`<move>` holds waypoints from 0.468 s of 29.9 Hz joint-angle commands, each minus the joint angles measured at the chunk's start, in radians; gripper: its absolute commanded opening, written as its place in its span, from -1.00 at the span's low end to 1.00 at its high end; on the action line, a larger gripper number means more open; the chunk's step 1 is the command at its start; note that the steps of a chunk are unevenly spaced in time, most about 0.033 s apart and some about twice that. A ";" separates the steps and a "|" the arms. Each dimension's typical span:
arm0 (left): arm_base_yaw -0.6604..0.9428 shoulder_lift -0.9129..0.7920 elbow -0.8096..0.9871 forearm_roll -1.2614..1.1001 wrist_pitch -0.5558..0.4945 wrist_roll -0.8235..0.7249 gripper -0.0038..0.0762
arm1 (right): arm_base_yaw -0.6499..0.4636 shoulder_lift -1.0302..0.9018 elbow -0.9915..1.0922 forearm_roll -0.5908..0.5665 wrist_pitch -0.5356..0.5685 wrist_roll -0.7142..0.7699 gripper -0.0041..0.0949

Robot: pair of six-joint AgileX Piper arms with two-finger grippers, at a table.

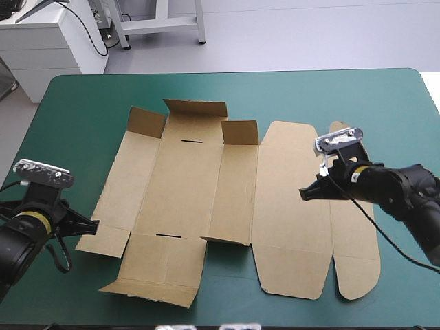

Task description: Fold the box

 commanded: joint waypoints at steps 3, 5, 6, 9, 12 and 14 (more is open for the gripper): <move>-0.004 0.101 -0.034 0.084 -0.038 0.022 -0.92 | -0.008 -0.145 0.108 0.009 -0.094 0.049 -0.96; -0.004 0.131 -0.034 0.095 -0.043 0.028 -0.92 | -0.008 -0.178 0.147 0.009 -0.094 0.064 -0.96; -0.004 0.147 -0.036 0.099 -0.047 0.032 -0.92 | -0.008 -0.193 0.164 0.009 -0.094 0.074 -0.96; -0.004 0.189 -0.042 0.085 -0.052 0.070 -0.91 | -0.008 -0.230 0.203 0.007 -0.094 0.086 -0.96; 0.036 0.239 -0.066 0.002 -0.052 0.179 -0.86 | -0.008 -0.251 0.228 0.001 -0.092 0.090 -0.96; 0.105 0.275 -0.099 -0.086 -0.052 0.271 -0.86 | -0.008 -0.251 0.232 -0.001 -0.087 0.090 -0.96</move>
